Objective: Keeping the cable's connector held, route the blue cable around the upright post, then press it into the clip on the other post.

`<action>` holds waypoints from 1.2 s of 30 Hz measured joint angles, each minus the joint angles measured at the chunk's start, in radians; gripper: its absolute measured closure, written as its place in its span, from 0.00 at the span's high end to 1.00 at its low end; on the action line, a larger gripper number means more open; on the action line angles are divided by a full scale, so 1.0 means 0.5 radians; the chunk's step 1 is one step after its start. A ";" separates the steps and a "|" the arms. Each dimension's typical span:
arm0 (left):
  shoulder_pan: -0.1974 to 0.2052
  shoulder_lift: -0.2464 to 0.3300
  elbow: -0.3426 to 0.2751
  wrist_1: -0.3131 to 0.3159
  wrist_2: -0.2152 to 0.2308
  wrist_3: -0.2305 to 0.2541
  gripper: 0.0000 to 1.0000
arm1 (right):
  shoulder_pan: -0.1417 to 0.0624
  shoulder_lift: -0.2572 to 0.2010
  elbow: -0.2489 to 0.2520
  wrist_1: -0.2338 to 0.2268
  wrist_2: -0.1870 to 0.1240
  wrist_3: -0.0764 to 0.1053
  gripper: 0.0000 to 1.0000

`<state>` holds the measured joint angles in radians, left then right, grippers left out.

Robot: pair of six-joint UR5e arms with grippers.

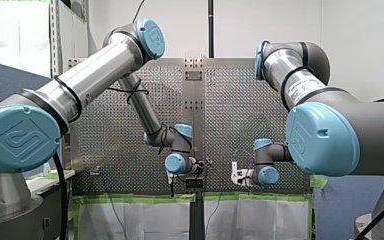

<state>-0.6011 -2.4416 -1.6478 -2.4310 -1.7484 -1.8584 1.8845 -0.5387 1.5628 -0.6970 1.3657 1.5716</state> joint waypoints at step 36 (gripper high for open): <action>0.077 0.048 -0.010 -0.698 0.381 -0.289 1.00 | 0.084 -0.344 0.294 0.020 -0.103 -0.140 0.00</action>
<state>-0.5626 -2.4178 -1.6528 -2.7800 -1.5578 -2.0030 1.9267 -0.7107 1.7097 -0.6868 1.3144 1.5017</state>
